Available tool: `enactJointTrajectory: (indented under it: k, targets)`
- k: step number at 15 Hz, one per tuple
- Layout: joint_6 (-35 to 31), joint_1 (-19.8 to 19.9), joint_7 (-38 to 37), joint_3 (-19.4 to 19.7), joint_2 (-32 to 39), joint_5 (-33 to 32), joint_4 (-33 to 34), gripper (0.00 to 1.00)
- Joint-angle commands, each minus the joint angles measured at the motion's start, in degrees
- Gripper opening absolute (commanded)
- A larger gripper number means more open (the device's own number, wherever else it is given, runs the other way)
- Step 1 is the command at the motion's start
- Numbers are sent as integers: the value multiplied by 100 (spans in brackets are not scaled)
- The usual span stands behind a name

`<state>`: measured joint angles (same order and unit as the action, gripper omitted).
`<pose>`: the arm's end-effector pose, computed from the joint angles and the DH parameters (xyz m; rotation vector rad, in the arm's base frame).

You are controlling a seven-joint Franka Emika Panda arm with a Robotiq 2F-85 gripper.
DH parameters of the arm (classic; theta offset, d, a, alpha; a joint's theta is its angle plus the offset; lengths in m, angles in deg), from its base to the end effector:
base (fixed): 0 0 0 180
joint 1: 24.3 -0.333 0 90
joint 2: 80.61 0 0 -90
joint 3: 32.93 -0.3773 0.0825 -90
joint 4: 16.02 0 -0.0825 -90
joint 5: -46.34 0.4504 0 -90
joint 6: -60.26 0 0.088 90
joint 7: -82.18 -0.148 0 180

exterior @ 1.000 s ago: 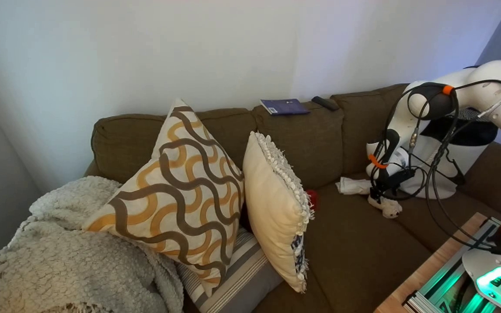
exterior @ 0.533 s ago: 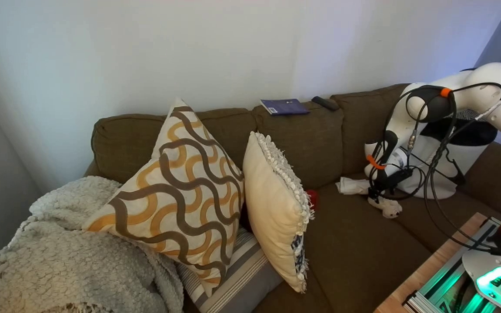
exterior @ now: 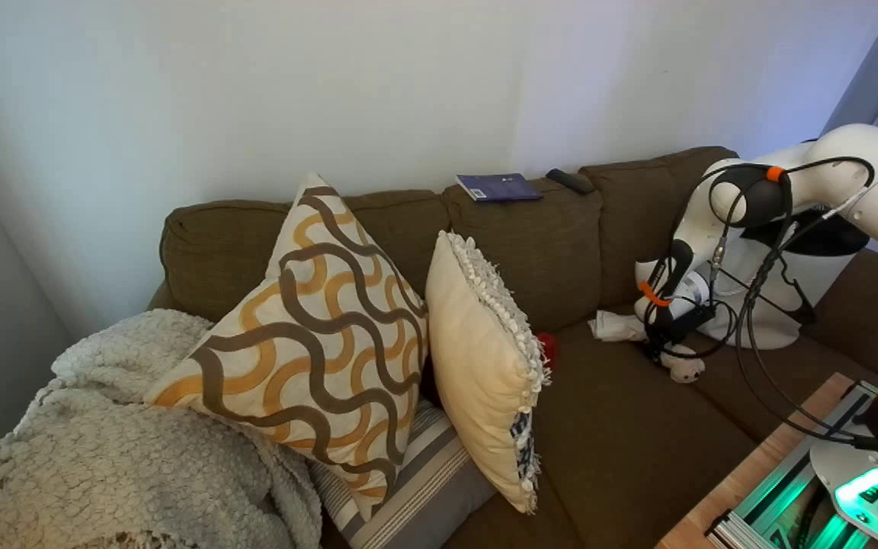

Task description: Pick up the white toy and put it on the top middle brown cushion on the couch

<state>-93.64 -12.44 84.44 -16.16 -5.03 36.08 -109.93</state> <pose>0.5325 -0.3186 -0.2184 2.8104 -0.1518 -0.4773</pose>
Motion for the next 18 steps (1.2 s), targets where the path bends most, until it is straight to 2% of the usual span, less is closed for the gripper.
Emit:
enactJointTrajectory:
  k: [1,5,7,9,10,14,18]
  targets:
    - [142,143,156,-62,277,25,395,44]
    - [207,73,48,27,324,33,479,14]
    - [447,-8,-28,100,293,28,467,2]
    - [702,-159,-320,232,203,70,368,4]
    - [756,-180,-380,249,138,69,306,2]
    - [887,-196,-200,162,-302,-26,-220,4]
    - [531,-357,305,296,-1250,-412,-1499,4]
